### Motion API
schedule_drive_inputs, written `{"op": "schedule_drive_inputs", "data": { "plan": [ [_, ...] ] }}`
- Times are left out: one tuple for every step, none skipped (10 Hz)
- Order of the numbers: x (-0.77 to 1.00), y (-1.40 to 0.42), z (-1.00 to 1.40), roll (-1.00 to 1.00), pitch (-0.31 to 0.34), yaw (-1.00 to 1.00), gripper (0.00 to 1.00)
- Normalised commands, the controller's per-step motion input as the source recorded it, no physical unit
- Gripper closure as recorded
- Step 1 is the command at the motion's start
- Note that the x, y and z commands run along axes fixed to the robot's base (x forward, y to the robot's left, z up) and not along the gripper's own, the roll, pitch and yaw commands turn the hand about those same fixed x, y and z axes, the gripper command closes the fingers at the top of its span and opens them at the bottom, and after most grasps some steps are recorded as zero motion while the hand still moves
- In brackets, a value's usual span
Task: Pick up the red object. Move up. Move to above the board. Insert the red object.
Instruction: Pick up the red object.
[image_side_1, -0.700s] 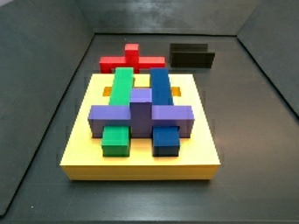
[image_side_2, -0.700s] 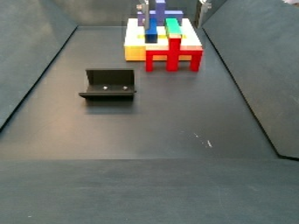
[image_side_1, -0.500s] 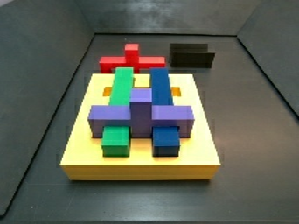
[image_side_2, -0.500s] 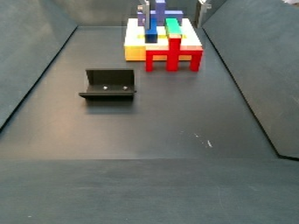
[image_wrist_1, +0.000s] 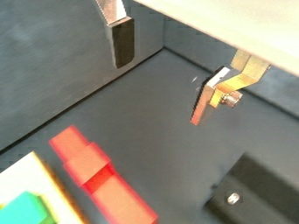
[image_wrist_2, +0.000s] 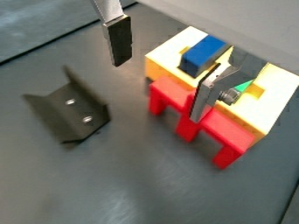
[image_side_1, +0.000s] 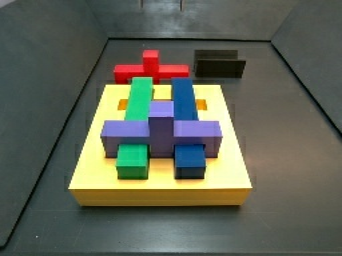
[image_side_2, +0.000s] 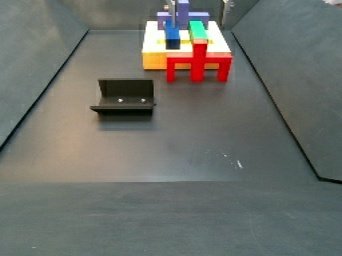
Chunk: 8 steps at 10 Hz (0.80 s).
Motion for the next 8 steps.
{"op": "schedule_drive_inputs", "data": {
  "plan": [
    [-0.11, -1.0, -0.27, 0.09, -0.104, 0.0, 0.0],
    [-0.15, -0.97, -0.32, 0.08, -0.124, 0.0, 0.0],
    [-0.27, -0.71, -0.41, 0.03, -0.167, 0.0, 0.0],
    [-0.22, -0.69, -0.41, 0.02, -0.16, 0.0, 0.0],
    [-0.19, -0.62, -0.43, 0.02, -0.184, -0.08, 0.0],
    [-0.1, -0.22, -0.44, 0.09, -0.131, -0.34, 0.0],
    [-0.01, 0.1, -0.38, 0.13, -0.059, -0.35, 0.0],
    [0.0, 0.19, -0.31, 0.12, -0.026, -0.2, 0.0]
  ]
}}
